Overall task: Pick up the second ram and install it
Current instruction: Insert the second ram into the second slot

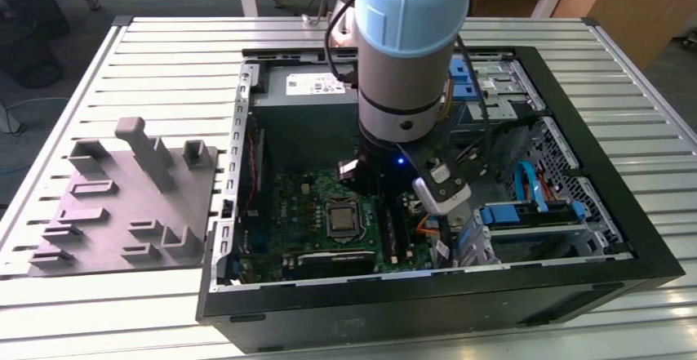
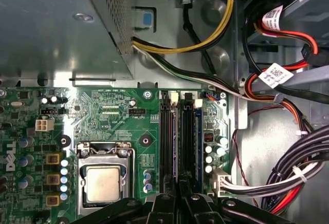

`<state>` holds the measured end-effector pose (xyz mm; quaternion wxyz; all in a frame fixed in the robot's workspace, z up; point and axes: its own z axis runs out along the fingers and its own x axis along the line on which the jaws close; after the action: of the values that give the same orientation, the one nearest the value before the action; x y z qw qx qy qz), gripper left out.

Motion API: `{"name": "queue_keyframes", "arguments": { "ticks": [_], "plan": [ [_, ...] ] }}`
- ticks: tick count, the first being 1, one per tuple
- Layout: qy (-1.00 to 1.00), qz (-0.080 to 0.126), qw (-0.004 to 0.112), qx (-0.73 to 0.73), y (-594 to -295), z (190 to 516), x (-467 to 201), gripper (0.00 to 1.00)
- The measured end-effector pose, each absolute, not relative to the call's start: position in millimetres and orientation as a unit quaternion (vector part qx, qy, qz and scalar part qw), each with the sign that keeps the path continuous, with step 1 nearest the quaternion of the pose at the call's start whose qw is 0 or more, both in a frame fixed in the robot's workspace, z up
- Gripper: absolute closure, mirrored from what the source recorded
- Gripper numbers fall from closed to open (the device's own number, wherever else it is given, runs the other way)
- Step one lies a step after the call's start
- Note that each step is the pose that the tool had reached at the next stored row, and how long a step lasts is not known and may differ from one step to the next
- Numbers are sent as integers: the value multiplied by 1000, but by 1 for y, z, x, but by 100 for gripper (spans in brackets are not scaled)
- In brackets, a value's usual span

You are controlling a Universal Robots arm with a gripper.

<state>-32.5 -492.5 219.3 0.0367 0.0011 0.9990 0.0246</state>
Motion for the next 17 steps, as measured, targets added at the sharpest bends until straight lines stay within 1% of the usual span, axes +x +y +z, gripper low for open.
{"name": "queue_keyframes", "arguments": {
  "ticks": [17],
  "plan": [
    [999, 25, 37, 1, -492, 214, -33, 86]
  ]
}}
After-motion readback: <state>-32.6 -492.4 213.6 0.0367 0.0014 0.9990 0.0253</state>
